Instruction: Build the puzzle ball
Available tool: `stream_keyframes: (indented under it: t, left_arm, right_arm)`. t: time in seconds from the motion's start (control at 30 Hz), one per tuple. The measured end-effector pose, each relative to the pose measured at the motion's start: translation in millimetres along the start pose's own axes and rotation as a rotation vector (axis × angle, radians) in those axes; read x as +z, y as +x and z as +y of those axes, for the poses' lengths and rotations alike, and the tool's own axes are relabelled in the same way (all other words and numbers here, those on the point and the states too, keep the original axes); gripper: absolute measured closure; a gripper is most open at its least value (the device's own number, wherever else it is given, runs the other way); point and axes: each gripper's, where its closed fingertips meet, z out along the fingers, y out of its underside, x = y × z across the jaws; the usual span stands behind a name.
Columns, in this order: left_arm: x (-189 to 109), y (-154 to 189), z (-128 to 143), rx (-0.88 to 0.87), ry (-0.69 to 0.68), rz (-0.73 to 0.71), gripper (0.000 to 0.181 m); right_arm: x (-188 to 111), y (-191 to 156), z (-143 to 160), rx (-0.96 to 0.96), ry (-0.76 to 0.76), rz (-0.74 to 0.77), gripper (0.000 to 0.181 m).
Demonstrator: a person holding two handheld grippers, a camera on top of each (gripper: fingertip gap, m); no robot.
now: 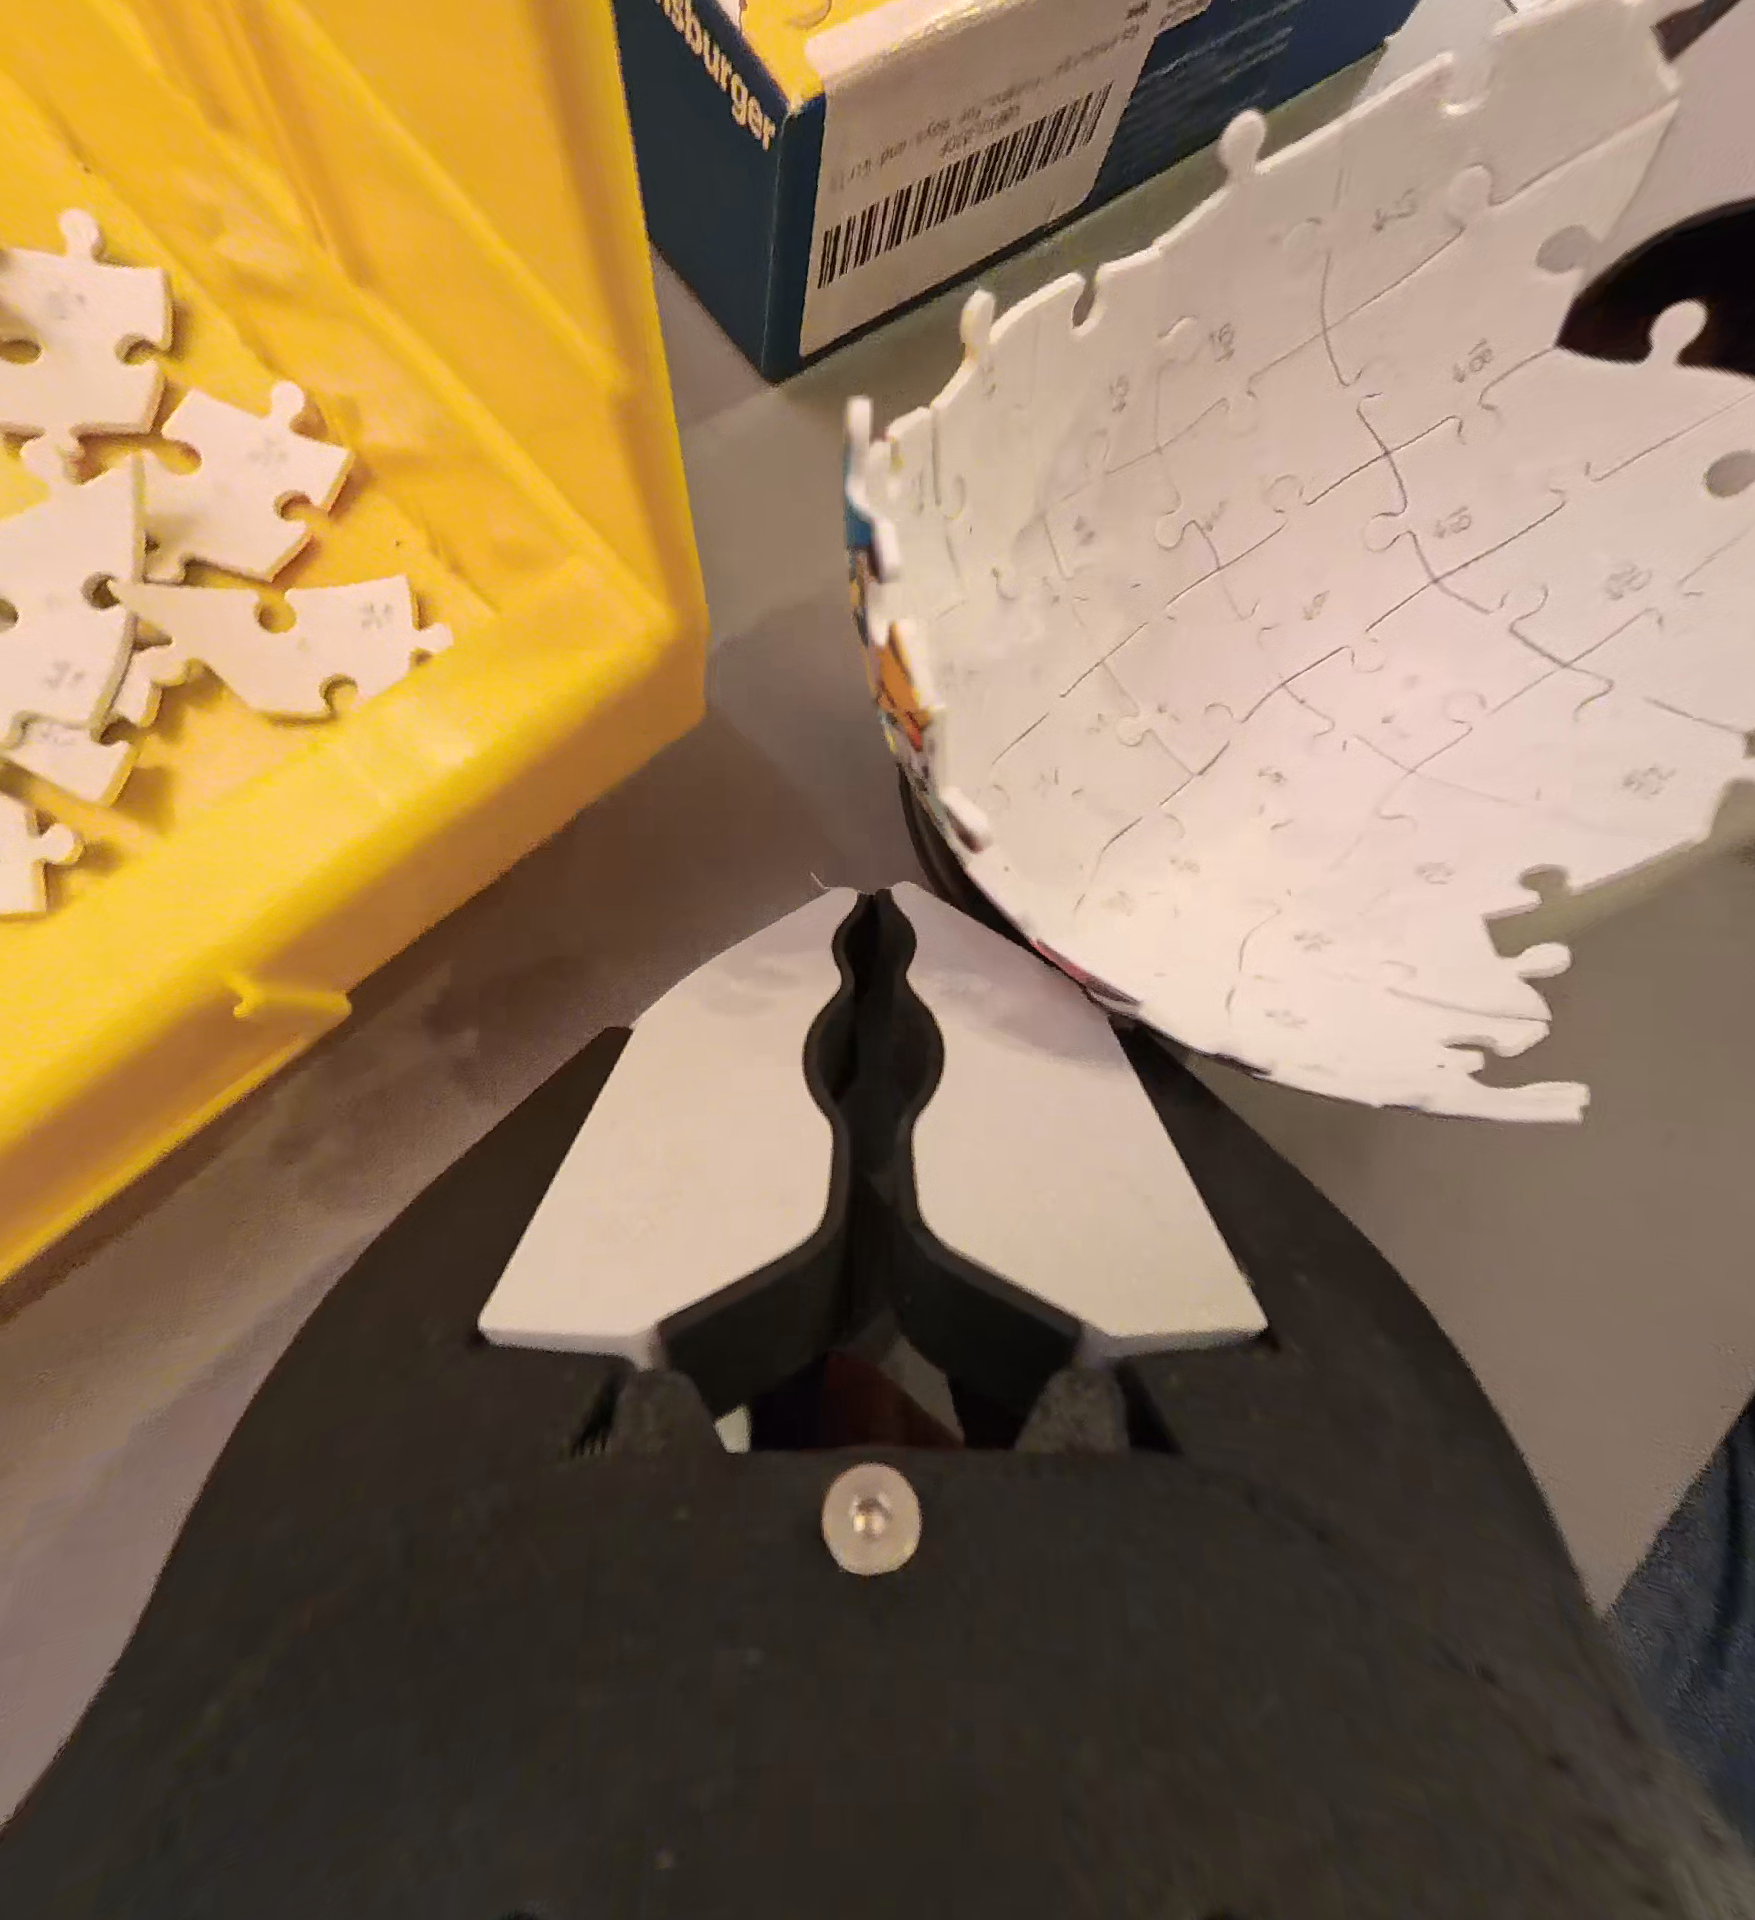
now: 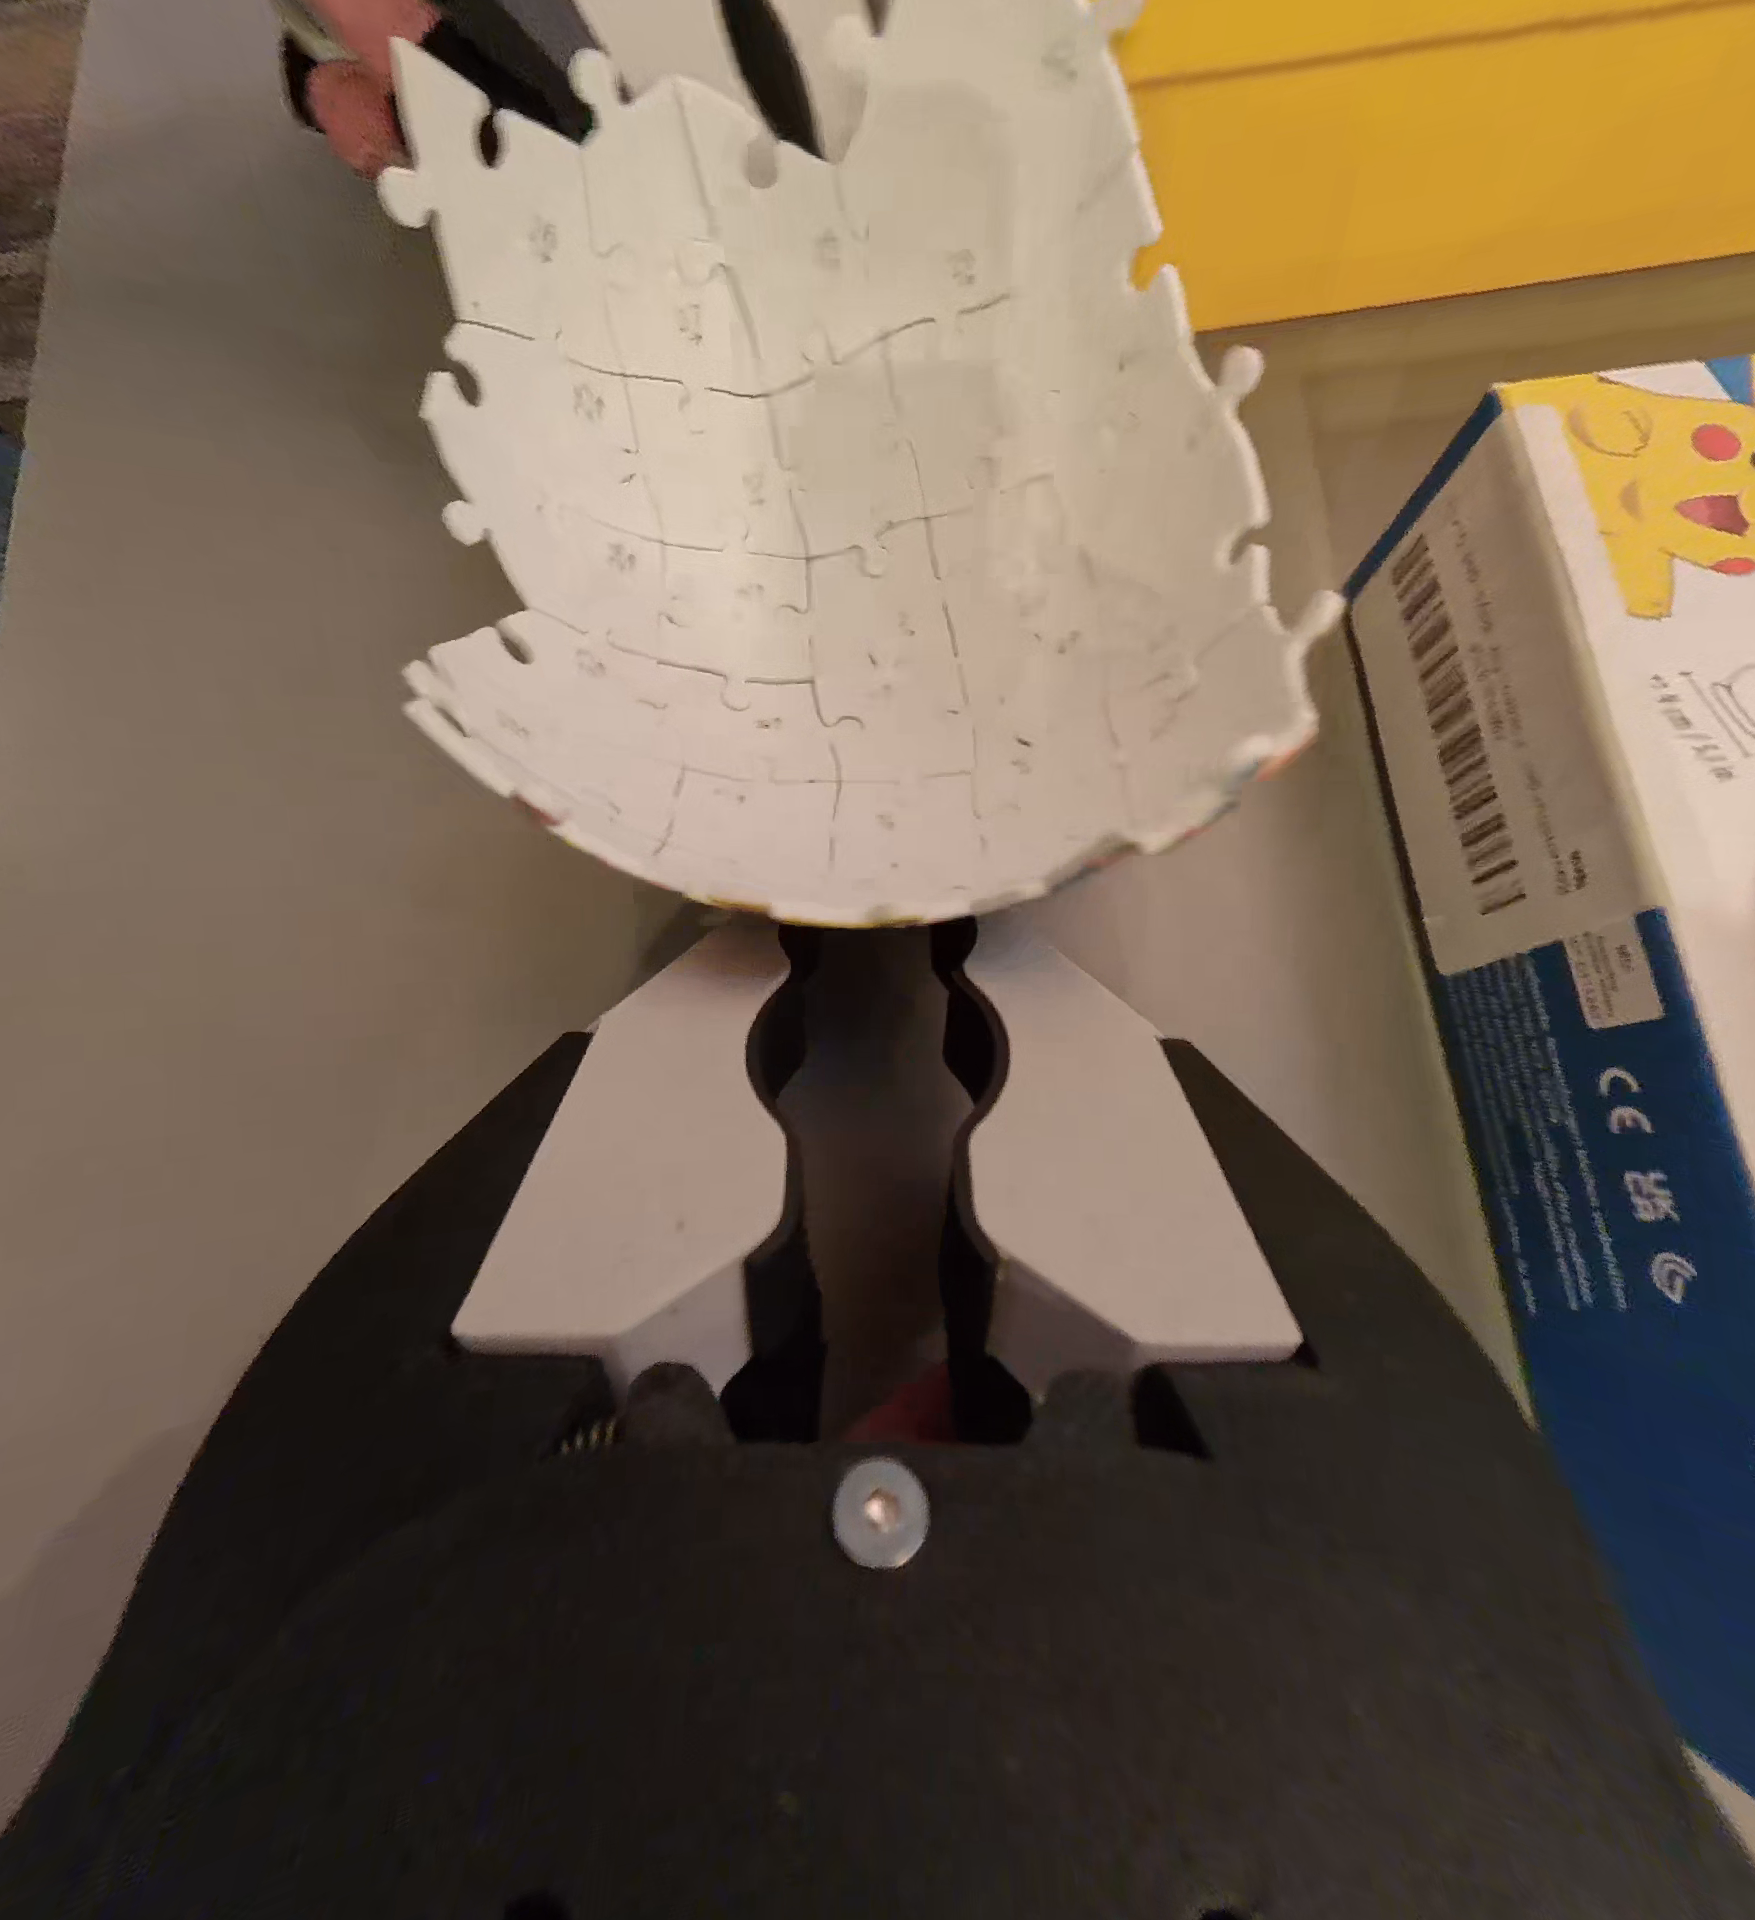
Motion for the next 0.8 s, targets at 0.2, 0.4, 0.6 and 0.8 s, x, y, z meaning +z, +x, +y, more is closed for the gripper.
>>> stream_keyframes:
  t: [0.2,0.4,0.6,0.8]
  left_arm:
    - [4.8,6.0,-4.7,0.004,0.017,0.059,0.181]
    - [5.6,8.7,-5.3,0.007,0.013,0.082,0.181]
    - [-1.7,6.7,1.9,-0.022,0.010,0.073,0.180]
    - [-23.4,-4.1,7.7,-0.031,0.028,0.034,0.174]
  right_arm:
    - [1.1,-4.1,-1.0,-0.031,0.002,0.007,0.165]
    - [-1.0,-9.5,1.2,-0.048,0.002,0.018,0.166]
    - [-9.2,-11.0,9.1,-0.039,-0.006,0.010,0.165]
    - [-23.0,-1.9,19.9,0.025,0.003,0.014,0.161]
